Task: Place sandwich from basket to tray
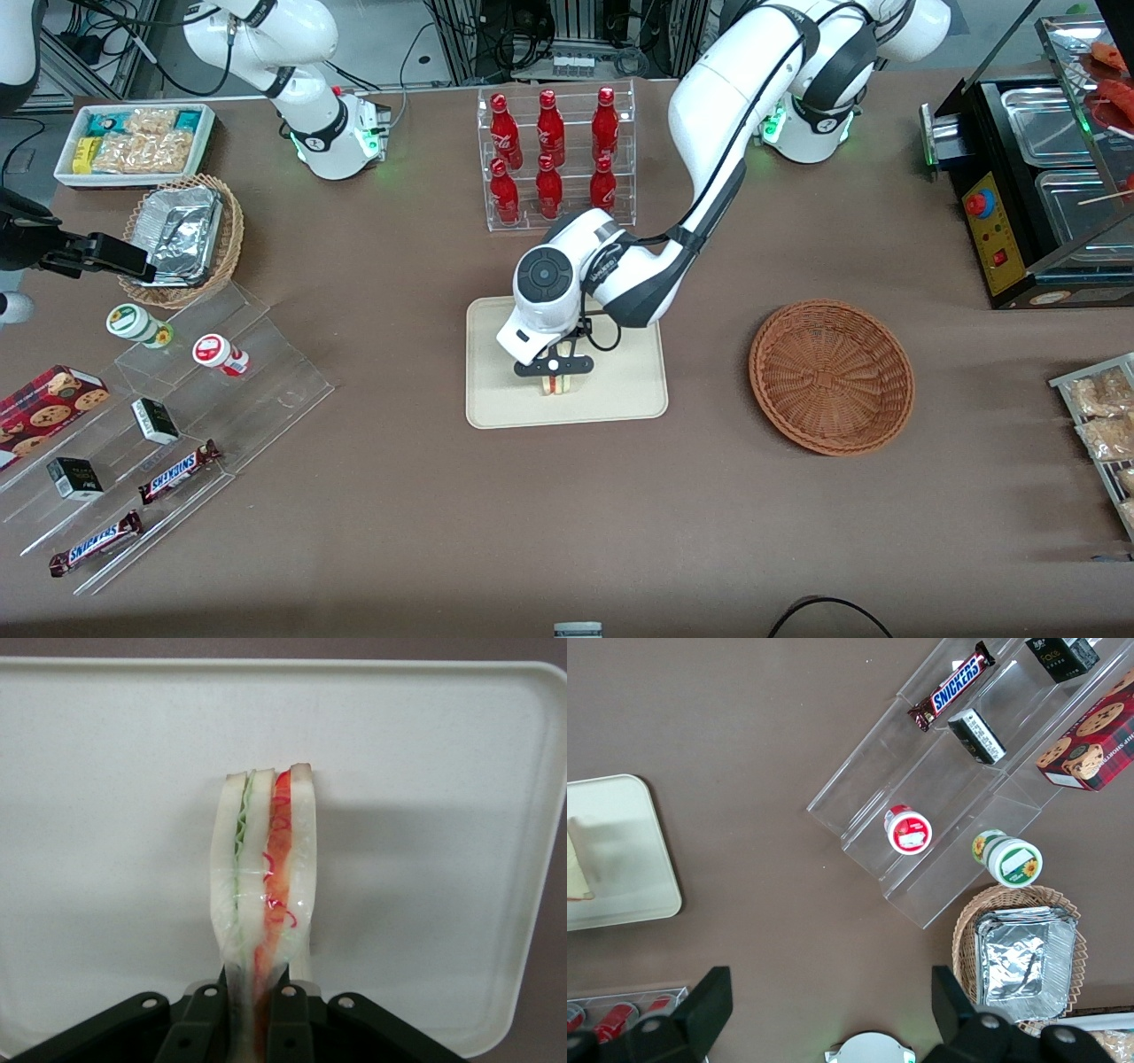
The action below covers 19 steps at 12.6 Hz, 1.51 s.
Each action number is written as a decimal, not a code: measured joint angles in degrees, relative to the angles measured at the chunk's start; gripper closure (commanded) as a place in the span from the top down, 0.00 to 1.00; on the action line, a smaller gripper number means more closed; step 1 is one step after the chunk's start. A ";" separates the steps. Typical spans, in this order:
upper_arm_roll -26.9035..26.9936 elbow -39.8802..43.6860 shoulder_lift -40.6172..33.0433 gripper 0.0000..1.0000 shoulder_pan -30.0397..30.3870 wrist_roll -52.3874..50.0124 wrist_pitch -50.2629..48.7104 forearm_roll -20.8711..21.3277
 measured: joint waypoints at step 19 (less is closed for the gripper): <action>1.91 3.30 -10.57 1.00 0.52 -1.11 -9.65 0.07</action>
